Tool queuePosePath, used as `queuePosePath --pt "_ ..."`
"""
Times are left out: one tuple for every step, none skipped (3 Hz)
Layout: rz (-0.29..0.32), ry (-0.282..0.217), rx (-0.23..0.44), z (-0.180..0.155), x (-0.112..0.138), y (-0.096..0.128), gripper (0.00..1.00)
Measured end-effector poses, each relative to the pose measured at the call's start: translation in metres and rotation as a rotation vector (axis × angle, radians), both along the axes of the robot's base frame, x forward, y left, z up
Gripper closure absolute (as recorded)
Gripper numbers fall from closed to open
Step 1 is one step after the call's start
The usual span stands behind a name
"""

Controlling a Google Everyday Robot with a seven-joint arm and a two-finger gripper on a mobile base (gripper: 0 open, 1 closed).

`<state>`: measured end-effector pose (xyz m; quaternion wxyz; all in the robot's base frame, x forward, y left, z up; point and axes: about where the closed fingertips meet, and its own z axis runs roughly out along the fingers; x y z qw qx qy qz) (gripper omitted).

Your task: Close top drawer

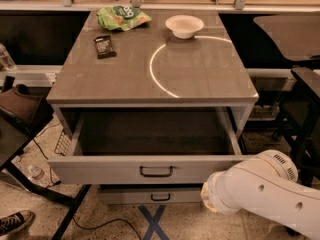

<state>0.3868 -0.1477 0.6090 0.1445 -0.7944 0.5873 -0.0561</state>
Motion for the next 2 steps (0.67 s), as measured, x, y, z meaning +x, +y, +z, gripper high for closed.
queuePosePath --pt "0.015 -0.036 0.014 0.005 0.04 -0.001 1.0" --pt "0.032 -0.064 0.025 0.01 0.073 -0.001 1.0"
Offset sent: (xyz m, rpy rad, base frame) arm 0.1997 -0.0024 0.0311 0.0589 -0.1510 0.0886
